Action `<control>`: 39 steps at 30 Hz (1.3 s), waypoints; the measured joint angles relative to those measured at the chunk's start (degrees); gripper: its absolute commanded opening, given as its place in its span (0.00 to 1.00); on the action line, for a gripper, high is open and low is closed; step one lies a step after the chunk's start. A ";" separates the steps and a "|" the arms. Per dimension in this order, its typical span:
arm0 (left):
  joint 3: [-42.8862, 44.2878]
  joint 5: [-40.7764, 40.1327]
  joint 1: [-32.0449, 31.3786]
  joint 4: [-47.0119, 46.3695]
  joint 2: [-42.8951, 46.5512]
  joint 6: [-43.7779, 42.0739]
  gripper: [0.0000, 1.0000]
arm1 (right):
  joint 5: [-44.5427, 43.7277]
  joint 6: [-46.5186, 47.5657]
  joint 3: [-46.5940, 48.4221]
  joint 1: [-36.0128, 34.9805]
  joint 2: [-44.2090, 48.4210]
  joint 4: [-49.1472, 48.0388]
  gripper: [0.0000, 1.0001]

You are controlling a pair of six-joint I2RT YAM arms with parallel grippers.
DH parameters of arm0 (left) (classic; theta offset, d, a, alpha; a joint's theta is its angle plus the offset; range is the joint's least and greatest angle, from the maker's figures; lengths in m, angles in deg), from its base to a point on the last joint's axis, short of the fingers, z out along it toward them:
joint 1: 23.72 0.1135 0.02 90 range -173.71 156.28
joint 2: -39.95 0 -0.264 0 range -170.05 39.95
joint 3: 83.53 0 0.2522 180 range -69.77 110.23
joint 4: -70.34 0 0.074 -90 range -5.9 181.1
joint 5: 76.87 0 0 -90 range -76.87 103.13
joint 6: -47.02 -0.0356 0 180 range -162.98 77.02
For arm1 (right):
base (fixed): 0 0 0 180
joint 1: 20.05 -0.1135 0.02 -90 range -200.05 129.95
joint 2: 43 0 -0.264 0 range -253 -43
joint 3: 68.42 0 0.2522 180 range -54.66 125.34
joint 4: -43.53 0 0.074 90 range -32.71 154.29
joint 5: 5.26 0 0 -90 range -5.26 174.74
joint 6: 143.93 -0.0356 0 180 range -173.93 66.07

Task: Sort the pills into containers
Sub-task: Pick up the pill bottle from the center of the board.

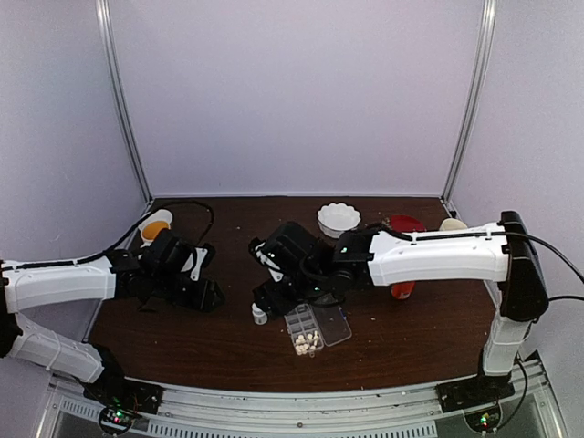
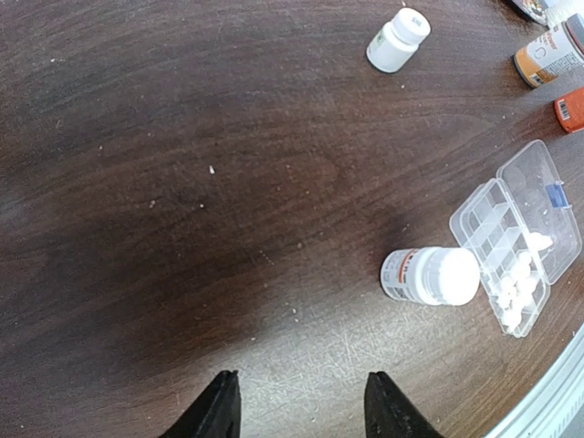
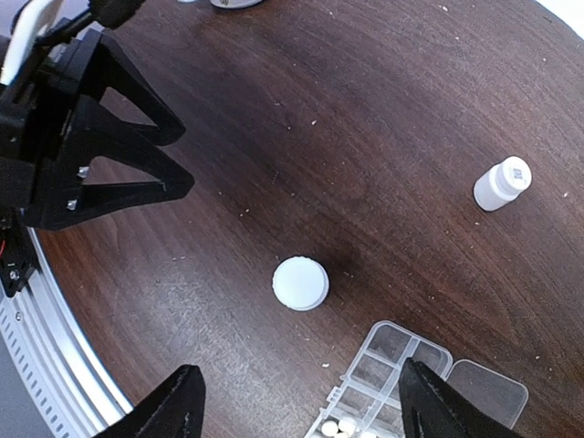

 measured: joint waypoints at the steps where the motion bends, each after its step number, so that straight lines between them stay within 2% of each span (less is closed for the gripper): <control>1: -0.37 0.24 0.15 -0.33 0.17 0.02 0.49 | 0.00 -0.20 0.92 -0.04 -1.22 0.31 0.74; 8: -3.10 1.20 1.27 -0.66 3.06 0.20 0.50 | -0.31 -0.90 8.87 -0.44 -9.46 2.97 0.72; 13: -4.48 2.82 1.46 -1.68 5.29 -0.79 0.62 | -2.51 -1.05 10.40 -0.63 -10.86 4.74 0.73; 17: -4.59 4.79 1.51 -3.48 4.92 -1.01 0.66 | -5.11 -0.98 5.03 -0.63 -6.84 2.43 0.73; 21: -2.64 5.25 0.42 -3.69 1.57 -0.55 0.68 | -8.55 -0.85 -3.41 -0.63 1.36 -0.59 0.76; 30: 11.37 -1.20 -10.45 -0.66 -11.87 1.55 0.72 | -19.45 0.28 -21.66 -0.35 20.92 -11.98 0.80; 39: 18.58 -6.32 -12.63 5.03 -20.94 3.41 0.71 | -23.41 0.74 -29.66 0.39 26.43 -16.09 0.81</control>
